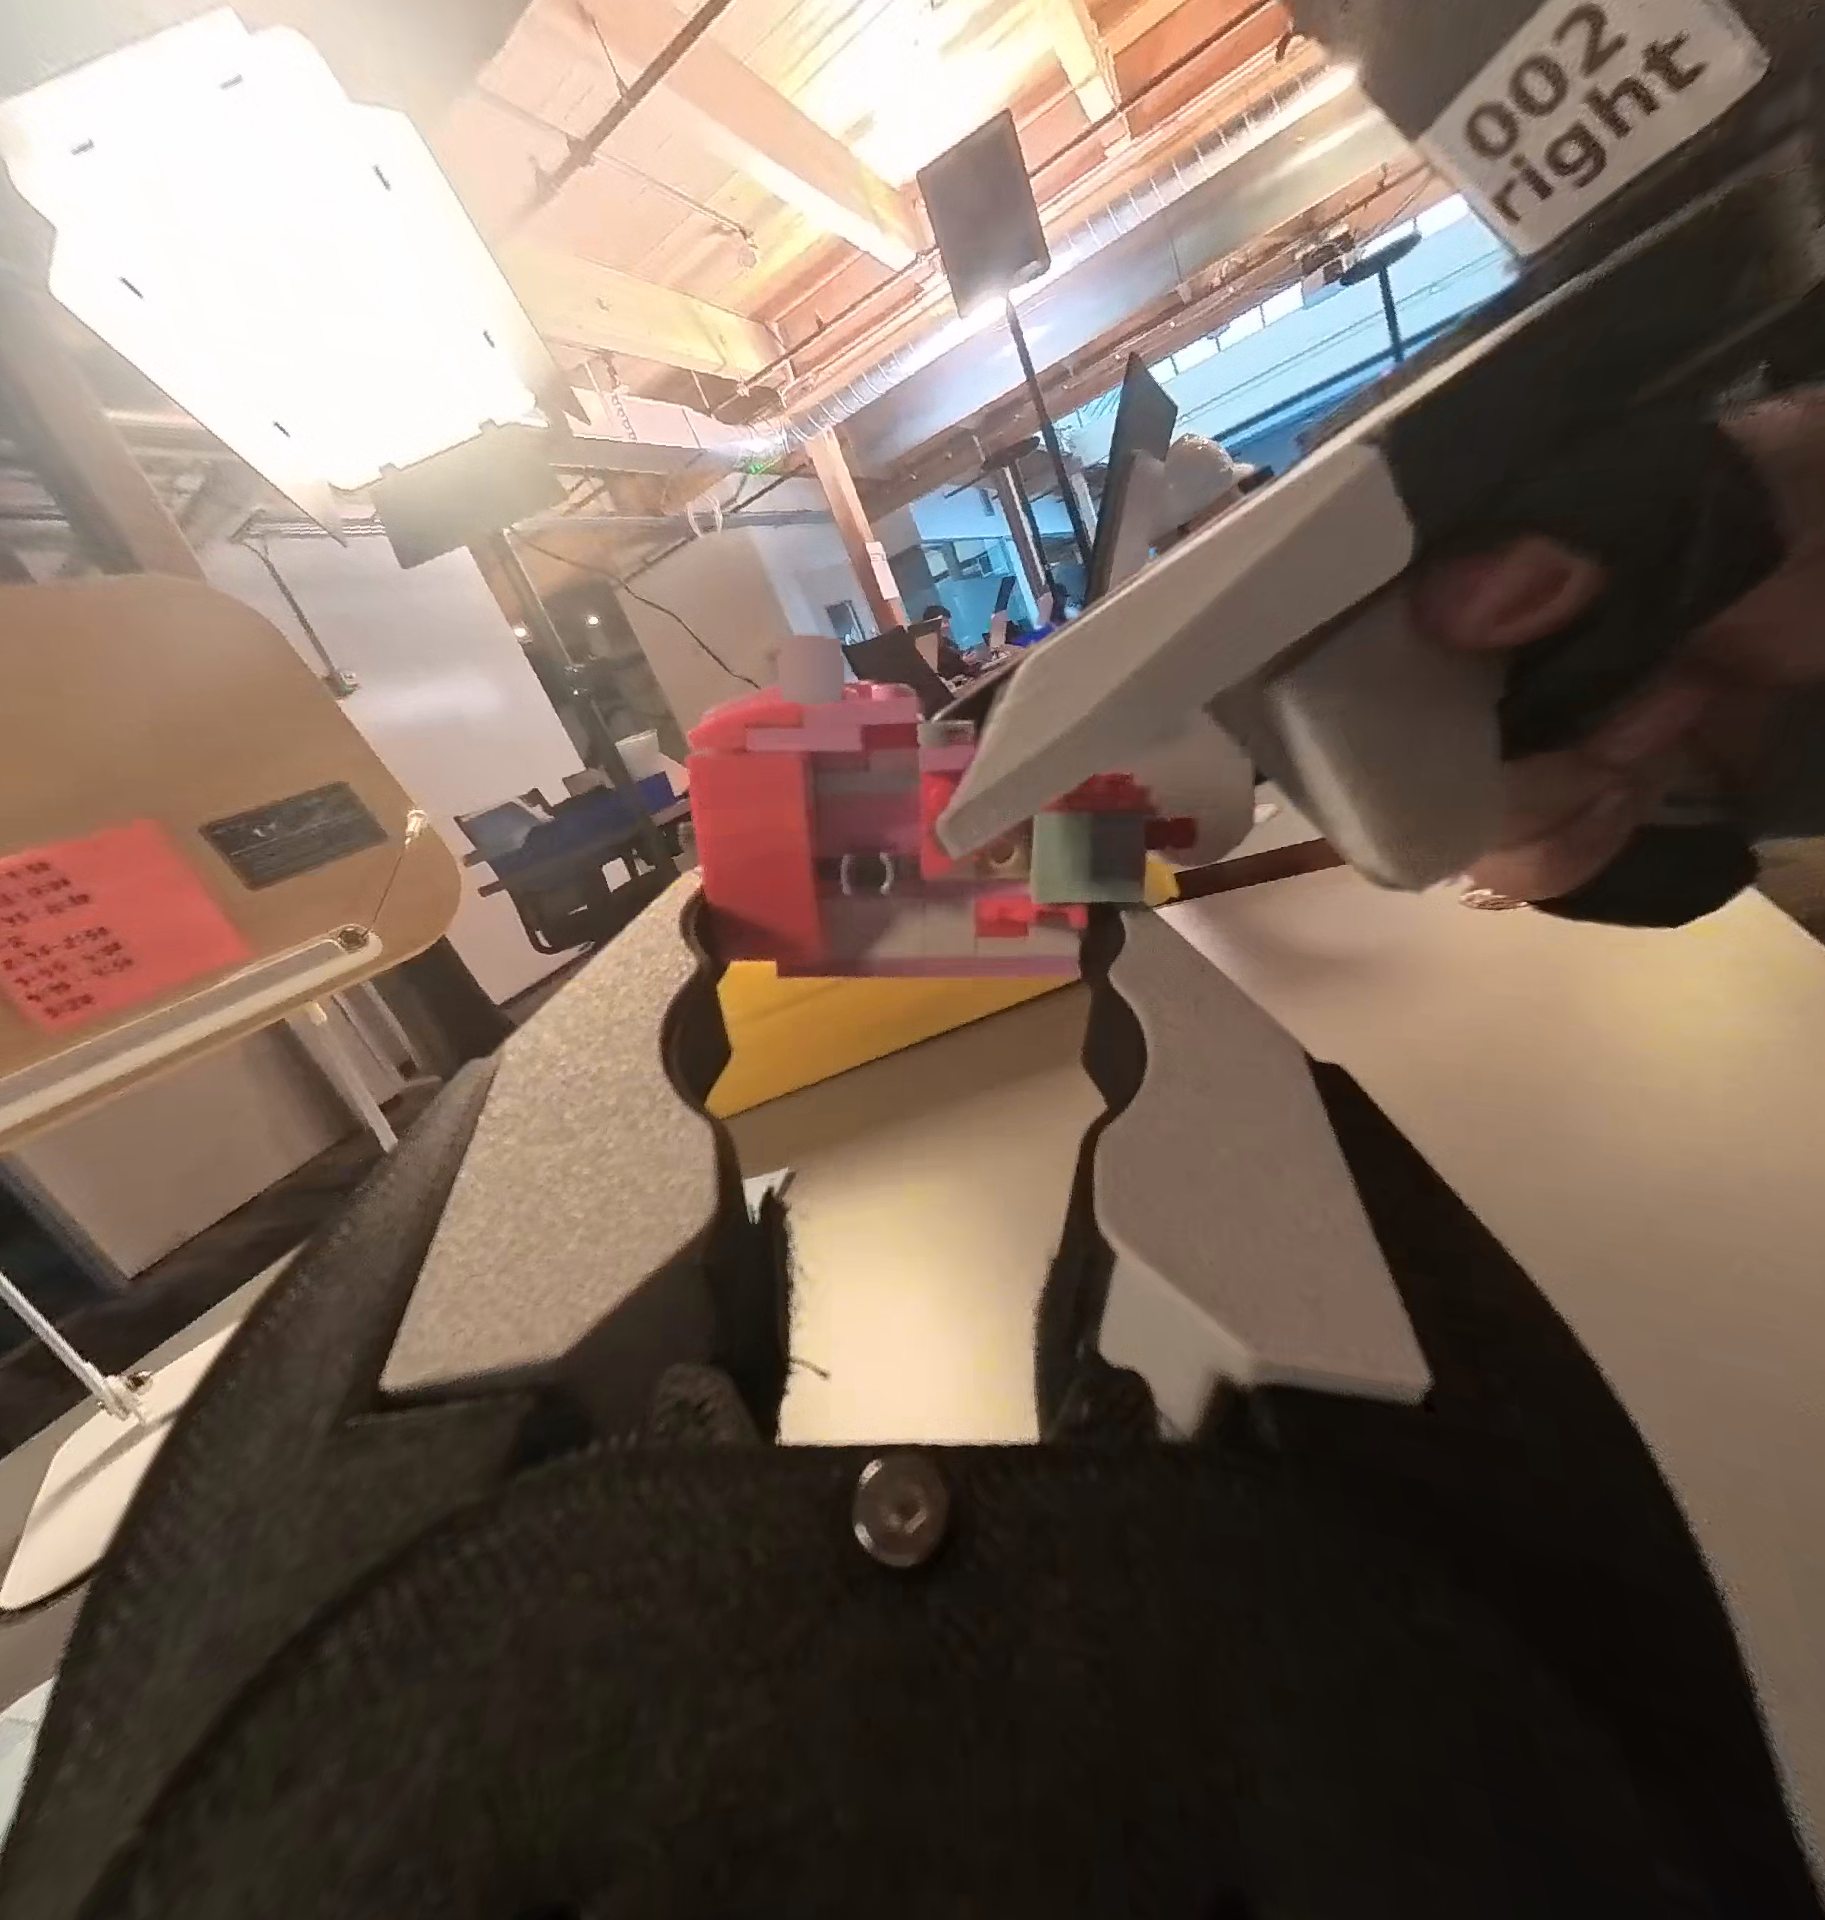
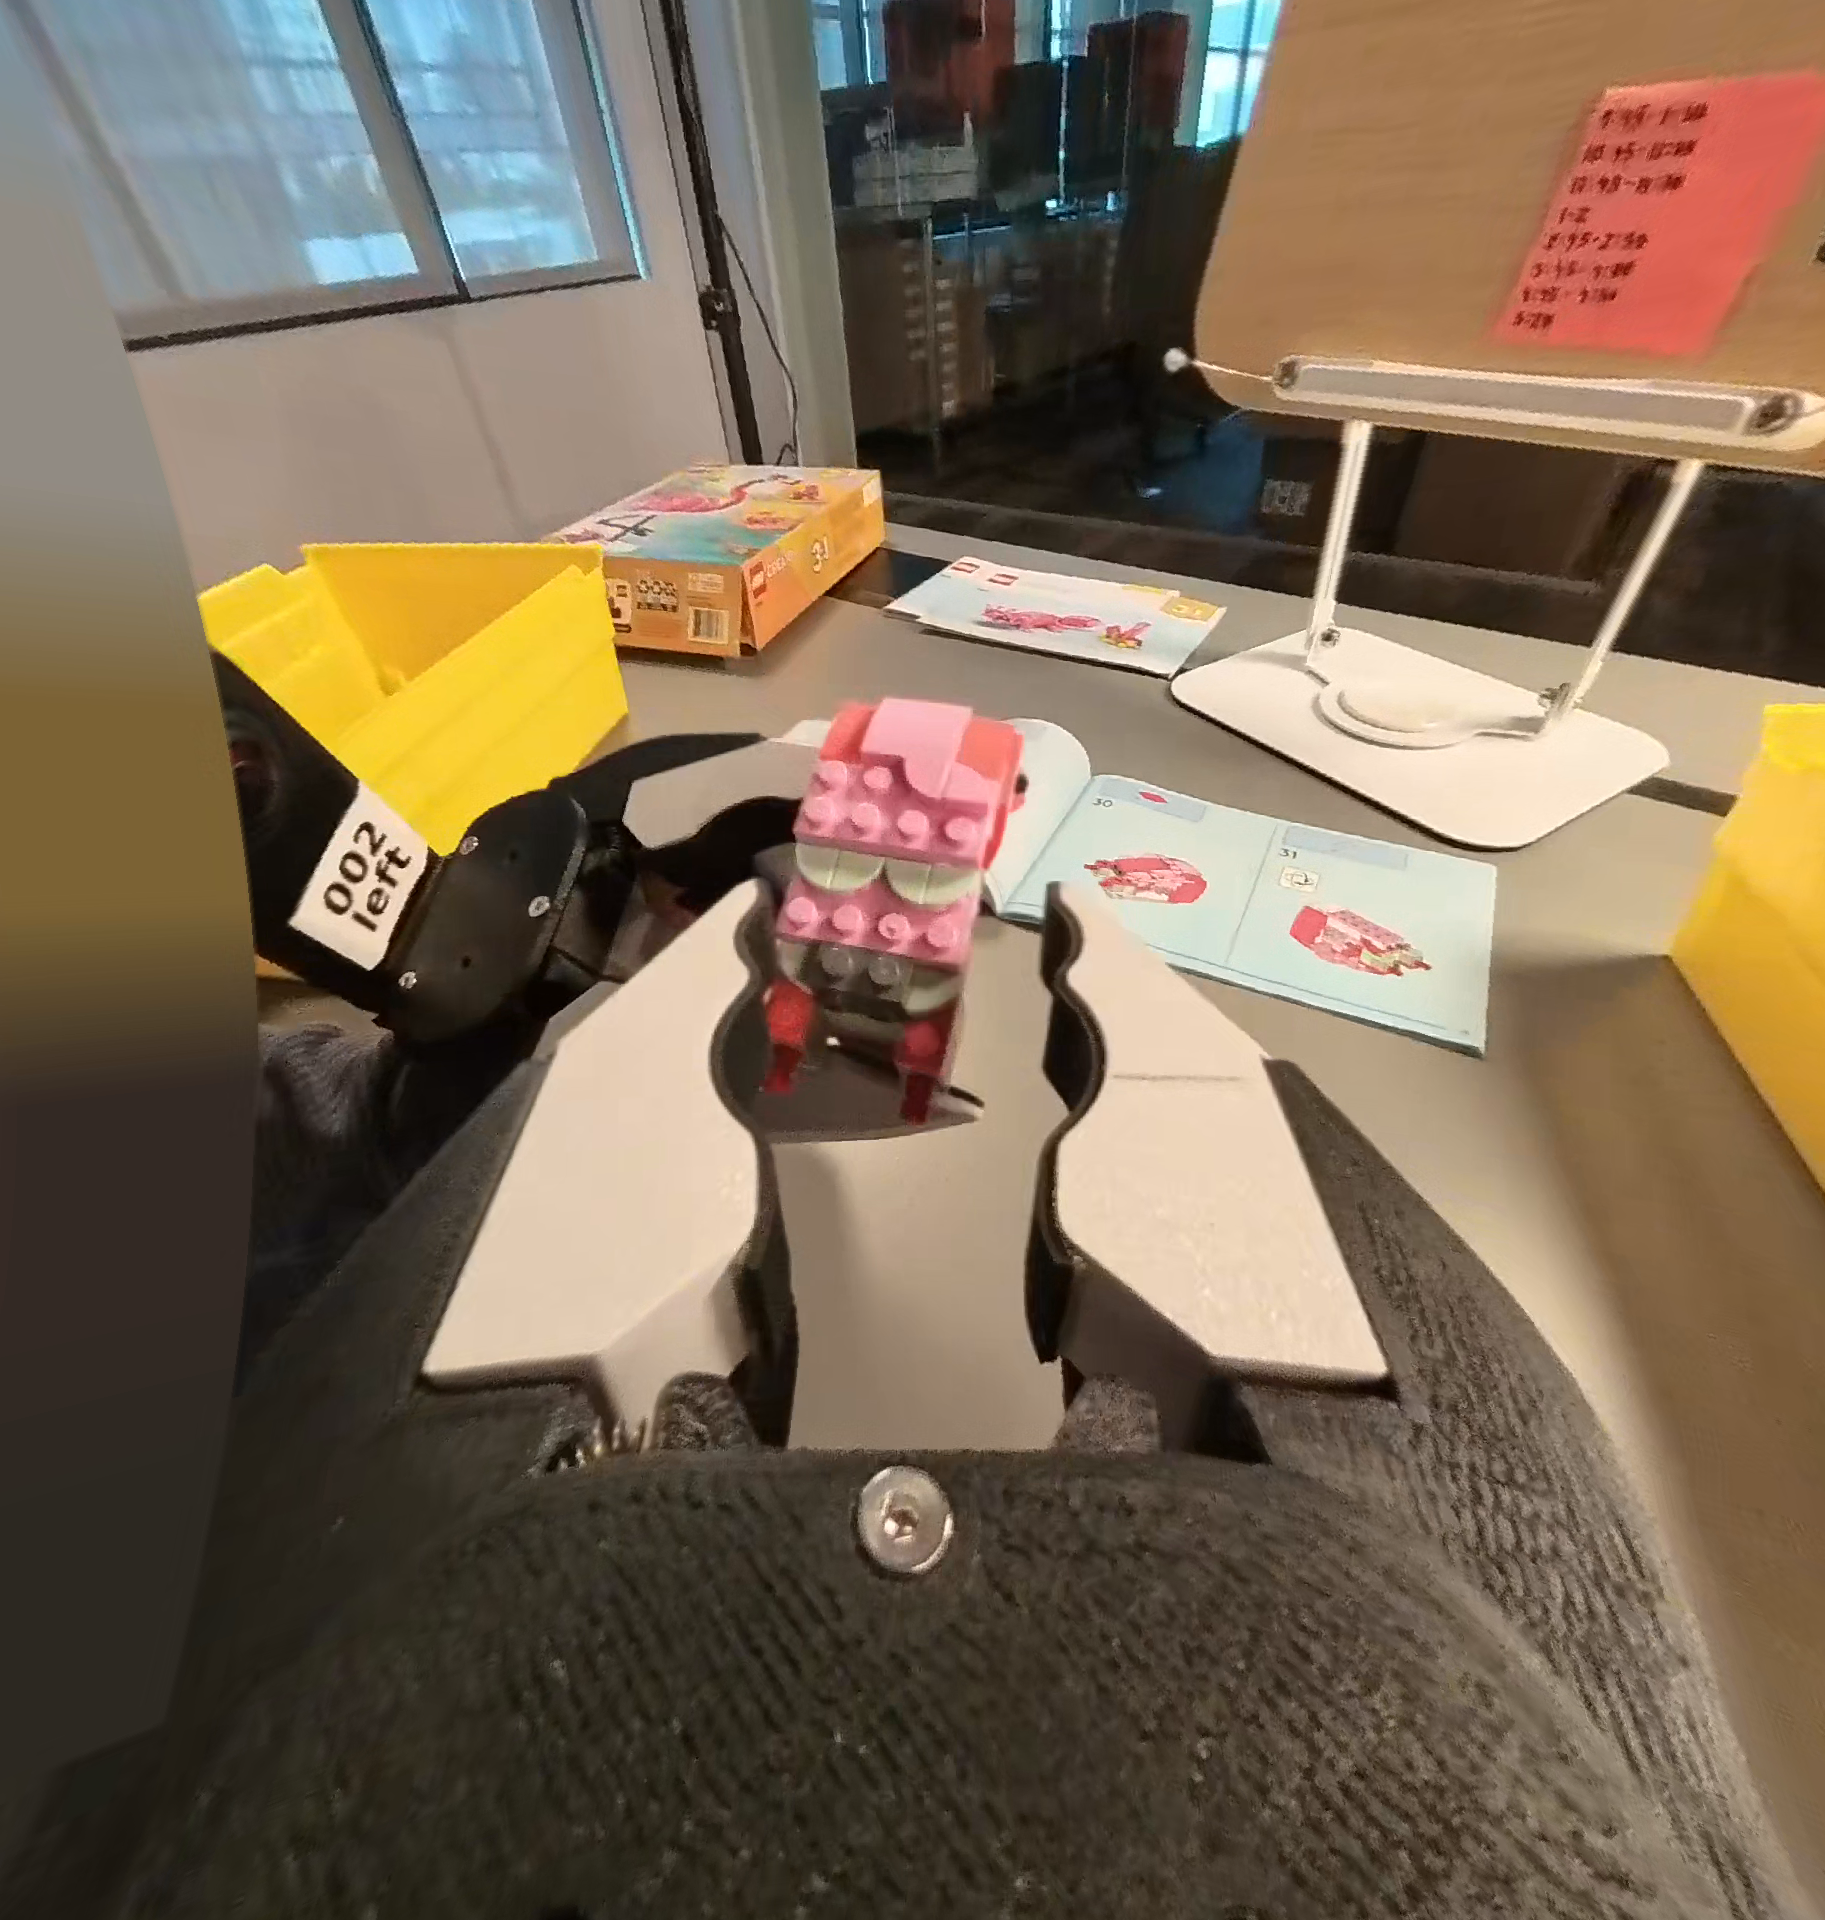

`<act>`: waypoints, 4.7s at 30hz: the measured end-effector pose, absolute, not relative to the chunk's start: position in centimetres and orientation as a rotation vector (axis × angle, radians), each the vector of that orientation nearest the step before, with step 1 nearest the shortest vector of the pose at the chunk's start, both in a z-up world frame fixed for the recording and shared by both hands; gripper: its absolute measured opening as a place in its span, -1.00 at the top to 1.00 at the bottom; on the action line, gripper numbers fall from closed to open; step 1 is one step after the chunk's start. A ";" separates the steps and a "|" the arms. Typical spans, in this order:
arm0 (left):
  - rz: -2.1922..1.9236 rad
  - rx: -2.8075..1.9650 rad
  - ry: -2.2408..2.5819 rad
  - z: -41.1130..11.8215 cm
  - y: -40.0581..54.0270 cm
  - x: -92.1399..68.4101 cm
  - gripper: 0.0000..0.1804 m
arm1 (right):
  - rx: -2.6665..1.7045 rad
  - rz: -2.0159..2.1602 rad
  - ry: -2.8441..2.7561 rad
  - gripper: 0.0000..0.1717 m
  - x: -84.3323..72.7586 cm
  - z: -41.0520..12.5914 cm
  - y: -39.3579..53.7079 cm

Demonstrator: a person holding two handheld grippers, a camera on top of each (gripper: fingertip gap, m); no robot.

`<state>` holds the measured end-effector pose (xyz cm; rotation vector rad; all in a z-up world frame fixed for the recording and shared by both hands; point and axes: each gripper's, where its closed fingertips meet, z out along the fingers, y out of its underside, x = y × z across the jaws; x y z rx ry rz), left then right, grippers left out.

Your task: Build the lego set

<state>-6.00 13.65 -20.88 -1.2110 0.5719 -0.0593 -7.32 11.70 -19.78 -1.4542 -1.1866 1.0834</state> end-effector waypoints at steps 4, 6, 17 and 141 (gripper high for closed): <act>-0.050 -1.223 0.559 -21.0 13.9 -6.3 0.24 | -1.459 1.117 -1.176 0.49 -7.7 -20.0 11.6; -0.027 -1.236 0.556 -21.2 14.1 -6.5 0.24 | -1.469 1.079 -1.177 0.41 -7.7 -20.2 12.0; 0.064 -1.219 0.604 -21.9 13.9 -5.7 0.11 | -1.540 0.798 -1.161 0.58 -6.6 -21.2 15.5; 0.329 -3.019 -0.734 -28.7 -17.6 -44.7 0.92 | -1.148 0.517 -0.819 1.00 1.6 -23.2 26.3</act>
